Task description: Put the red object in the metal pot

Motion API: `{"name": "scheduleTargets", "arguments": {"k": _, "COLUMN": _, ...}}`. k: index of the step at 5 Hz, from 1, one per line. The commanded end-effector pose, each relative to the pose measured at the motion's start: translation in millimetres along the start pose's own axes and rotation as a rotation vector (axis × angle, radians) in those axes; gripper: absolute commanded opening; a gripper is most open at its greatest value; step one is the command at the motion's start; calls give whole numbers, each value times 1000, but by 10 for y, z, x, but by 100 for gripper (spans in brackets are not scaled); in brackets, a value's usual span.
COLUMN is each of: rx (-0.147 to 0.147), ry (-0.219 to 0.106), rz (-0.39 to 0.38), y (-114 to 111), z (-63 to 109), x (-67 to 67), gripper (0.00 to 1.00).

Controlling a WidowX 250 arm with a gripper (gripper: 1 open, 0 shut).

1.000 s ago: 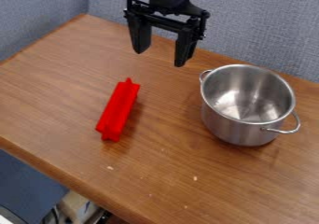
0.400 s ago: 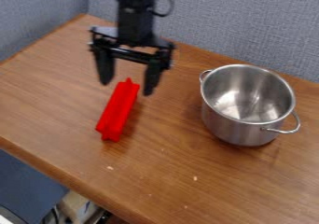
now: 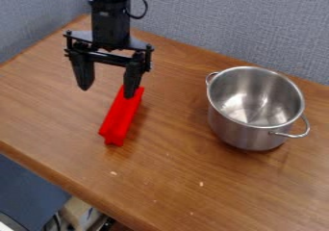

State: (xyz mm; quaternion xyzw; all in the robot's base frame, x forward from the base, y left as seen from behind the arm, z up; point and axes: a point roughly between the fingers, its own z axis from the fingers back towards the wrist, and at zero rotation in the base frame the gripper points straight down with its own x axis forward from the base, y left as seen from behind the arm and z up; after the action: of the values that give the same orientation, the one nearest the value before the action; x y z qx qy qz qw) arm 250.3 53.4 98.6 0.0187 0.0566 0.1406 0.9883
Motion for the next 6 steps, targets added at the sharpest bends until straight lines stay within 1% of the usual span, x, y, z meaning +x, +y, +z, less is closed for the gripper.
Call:
{"name": "scheduleTargets", "arguments": {"k": 1, "rx": 14, "ry": -67, "rz": -4, "y": 37, "z": 55, "x": 24, "gripper": 100}}
{"name": "scheduleTargets", "arguments": {"k": 2, "rx": 18, "ry": -75, "rz": 59, "y": 0, "z": -147, "x": 70, "gripper": 100}}
{"name": "scheduleTargets", "arguments": {"k": 3, "rx": 24, "ry": -60, "rz": 119, "y": -36, "z": -420, "x": 149, "gripper": 100}}
{"name": "scheduleTargets", "arguments": {"k": 4, "rx": 30, "ry": -103, "rz": 157, "y": -26, "z": -555, "x": 231, "gripper": 100}}
{"name": "scheduleTargets", "arguments": {"k": 5, "rx": 28, "ry": -108, "rz": 202, "y": 12, "z": -660, "x": 304, "gripper": 0}}
{"name": "scheduleTargets", "arguments": {"k": 6, "rx": 22, "ry": -118, "rz": 187, "y": -73, "z": -594, "x": 285, "gripper": 0}}
